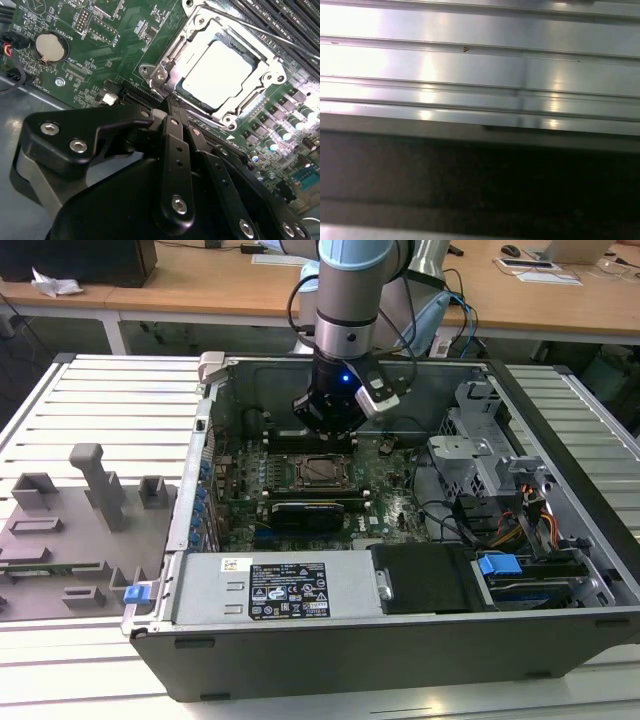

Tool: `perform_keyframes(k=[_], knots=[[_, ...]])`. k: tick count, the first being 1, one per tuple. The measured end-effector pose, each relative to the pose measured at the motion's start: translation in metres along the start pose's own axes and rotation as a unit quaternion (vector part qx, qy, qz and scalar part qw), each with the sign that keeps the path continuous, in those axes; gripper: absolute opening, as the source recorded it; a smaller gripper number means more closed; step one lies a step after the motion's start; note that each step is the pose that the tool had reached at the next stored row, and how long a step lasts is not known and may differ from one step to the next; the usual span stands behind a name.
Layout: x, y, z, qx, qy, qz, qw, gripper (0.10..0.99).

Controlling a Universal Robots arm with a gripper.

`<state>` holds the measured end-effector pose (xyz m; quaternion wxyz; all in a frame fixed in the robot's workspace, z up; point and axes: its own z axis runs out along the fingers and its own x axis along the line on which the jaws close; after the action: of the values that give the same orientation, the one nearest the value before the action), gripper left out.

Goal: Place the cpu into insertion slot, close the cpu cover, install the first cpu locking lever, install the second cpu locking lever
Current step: 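Install the first cpu locking lever, then install the second cpu locking lever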

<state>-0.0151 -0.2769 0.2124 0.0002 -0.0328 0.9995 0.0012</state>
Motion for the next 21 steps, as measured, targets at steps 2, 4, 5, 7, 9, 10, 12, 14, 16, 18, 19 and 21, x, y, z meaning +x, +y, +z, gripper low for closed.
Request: perform_keyframes(k=[2,4,5,7,9,10,12,14,16,18,19,21], knots=[[0.0000,-0.0004,0.0001,-0.0001,0.0000,0.000,1.0000,0.106],[0.0000,-0.0009,0.0000,-0.0001,0.0000,0.000,1.0000,0.106],[0.0000,-0.0011,0.0000,0.0000,0.0000,0.000,1.0000,0.106],[0.0001,-0.0015,0.0000,-0.0001,0.0000,0.000,1.0000,0.106],[0.0002,-0.0035,0.0000,0.0000,0.0000,0.000,1.0000,0.106],[0.0003,-0.0048,0.0000,0.0000,0.0000,0.000,1.0000,0.106],[0.0004,-0.0059,0.0001,-0.0001,-0.0001,0.000,1.0000,0.106],[0.0004,-0.0063,-0.0010,0.0001,0.0001,0.000,1.0000,0.106],[0.0004,-0.0062,-0.0043,0.0000,0.0000,0.000,1.0000,0.106],[0.0004,-0.0062,-0.0096,0.0000,0.0000,0.000,1.0000,0.106],[0.0004,-0.0062,-0.0126,-0.0001,0.0000,0.000,1.0000,0.106],[0.0004,-0.0062,-0.0219,0.0000,0.0000,0.000,1.0000,0.106]])
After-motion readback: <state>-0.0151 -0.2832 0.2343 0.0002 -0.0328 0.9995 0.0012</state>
